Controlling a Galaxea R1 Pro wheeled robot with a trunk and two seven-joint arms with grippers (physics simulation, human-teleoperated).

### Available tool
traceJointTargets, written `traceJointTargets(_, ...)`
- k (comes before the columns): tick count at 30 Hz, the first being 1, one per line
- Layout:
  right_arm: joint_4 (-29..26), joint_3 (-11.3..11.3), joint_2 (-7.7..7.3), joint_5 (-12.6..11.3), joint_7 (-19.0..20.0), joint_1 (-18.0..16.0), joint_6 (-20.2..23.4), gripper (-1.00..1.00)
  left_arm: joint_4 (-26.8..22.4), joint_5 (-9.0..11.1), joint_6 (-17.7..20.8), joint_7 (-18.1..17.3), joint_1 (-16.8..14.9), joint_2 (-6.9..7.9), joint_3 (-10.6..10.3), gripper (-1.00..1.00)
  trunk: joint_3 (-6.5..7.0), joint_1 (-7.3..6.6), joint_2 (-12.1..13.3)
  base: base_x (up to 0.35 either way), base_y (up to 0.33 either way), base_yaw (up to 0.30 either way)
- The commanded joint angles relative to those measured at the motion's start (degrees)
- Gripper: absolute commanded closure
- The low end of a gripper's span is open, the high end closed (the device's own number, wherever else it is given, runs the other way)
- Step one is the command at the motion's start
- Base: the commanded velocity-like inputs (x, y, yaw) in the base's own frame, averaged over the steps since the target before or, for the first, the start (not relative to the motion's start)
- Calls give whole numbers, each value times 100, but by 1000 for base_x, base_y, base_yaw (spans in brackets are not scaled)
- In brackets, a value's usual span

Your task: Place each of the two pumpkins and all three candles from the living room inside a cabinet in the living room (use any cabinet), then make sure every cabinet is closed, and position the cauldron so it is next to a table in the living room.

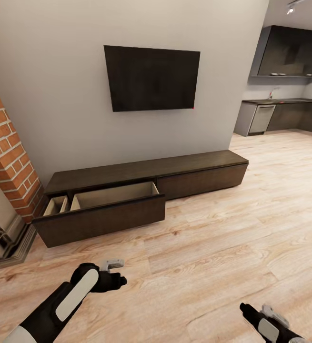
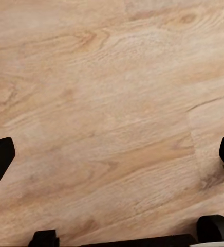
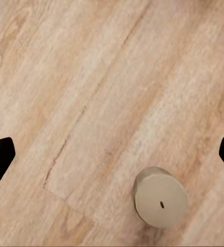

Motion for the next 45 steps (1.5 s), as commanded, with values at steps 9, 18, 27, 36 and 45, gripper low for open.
traceJointTargets(9, -769, 373, 0, -22, -309, 0, -53, -100, 205, -669, -363, 61, -6, -388, -5, -100, -5, -1, -2, 0, 0, 0)
traceJointTargets(18, -1327, 554, 119, -23, -1708, 0, 156, -100, 210, -699, -398, 48, -6, -403, -7, -100, -5, -1, -2, 0, 0, 0)
traceJointTargets(27, -1417, 657, 256, -30, -2321, 0, 179, -100, 210, -717, -393, -42, -6, -396, -18, -100, -5, -1, -2, -10, 0, 0)
traceJointTargets(36, -1372, 655, 257, -30, -2309, 0, 172, -100, 210, -719, -399, -46, -6, -403, -74, -100, -5, -1, -2, -36, -120, 0)
traceJointTargets(45, -1355, 655, 257, -49, -2285, 0, 198, -100, 210, -718, -399, -46, -6, -404, -78, -100, -5, -1, -2, -1, -88, 0)
